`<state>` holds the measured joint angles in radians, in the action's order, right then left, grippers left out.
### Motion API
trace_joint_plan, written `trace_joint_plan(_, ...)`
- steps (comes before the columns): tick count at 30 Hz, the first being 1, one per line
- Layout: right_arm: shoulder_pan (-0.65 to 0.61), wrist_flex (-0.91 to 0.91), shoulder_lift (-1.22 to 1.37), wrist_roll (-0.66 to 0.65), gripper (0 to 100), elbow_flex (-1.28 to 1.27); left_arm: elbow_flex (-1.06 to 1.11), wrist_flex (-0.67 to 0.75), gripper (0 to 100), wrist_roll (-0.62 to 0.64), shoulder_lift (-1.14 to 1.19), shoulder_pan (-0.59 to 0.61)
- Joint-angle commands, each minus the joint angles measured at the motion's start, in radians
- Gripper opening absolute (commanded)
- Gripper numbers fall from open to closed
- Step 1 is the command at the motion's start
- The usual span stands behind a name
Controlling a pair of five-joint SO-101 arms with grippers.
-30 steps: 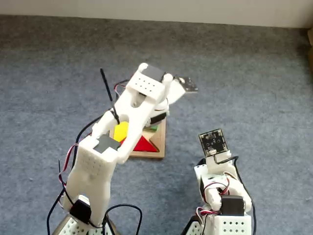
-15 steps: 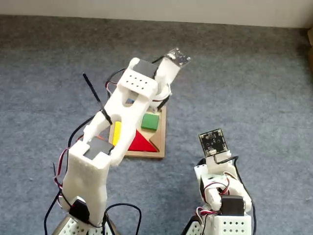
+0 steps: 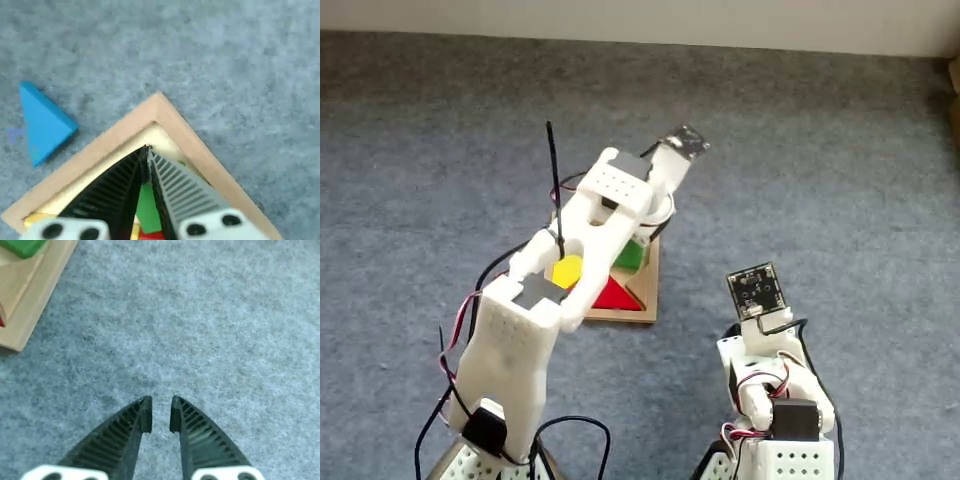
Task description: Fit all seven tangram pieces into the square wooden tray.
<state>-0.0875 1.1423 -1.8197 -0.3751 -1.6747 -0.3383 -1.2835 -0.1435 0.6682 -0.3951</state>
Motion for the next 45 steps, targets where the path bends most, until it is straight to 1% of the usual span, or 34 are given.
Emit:
trace_joint_plan(1,0.019,-0.022,-0.016,-0.012,7.7,-0.113,-0.008,-0.084,0,-0.11,-0.01,-0.067)
trace_joint_plan(4,0.019,-0.022,-0.016,-0.012,7.7,-0.113,-0.007,-0.129,0,-0.164,-0.012,-0.101)
trace_joint_plan(11,0.019,-0.022,-0.016,-0.012,7.7,-0.113,-0.015,-0.184,0,-0.167,-0.022,-0.122)
trace_joint_plan(15,0.019,-0.022,-0.016,-0.012,7.7,-0.113,-0.028,-0.215,0,-0.163,-0.111,-0.107)
trace_joint_plan(18,0.019,-0.022,-0.016,-0.012,7.7,-0.113,-0.022,-0.213,0,-0.143,-0.208,-0.084)
trace_joint_plan(23,0.019,-0.022,-0.016,-0.012,7.7,-0.114,-0.025,-0.207,0,-0.077,-0.344,0.01)
trace_joint_plan(25,0.019,-0.022,-0.016,-0.012,7.7,-0.114,-0.03,-0.199,0,-0.057,-0.375,0.056)
trace_joint_plan(29,0.019,-0.022,-0.016,-0.012,7.7,-0.114,-0.022,-0.133,1,-0.052,-0.383,0.128)
trace_joint_plan(30,0.019,-0.022,-0.016,-0.012,7.7,-0.114,-0.018,-0.12,3,-0.052,-0.378,0.142)
trace_joint_plan(34,0.019,-0.022,-0.016,-0.012,7.7,-0.114,0.01,-0.041,21,-0.049,-0.311,0.176)
trace_joint_plan(36,0.019,-0.022,-0.016,-0.012,7.7,-0.114,0.008,0.011,27,-0.049,-0.257,0.185)
trace_joint_plan(40,0.019,-0.022,-0.016,-0.012,7.7,-0.114,-0.036,0.089,28,-0.049,-0.148,0.183)
trace_joint_plan(45,0.019,-0.022,-0.016,-0.012,7.7,-0.114,-0.182,0.092,28,-0.049,-0.002,0.205)
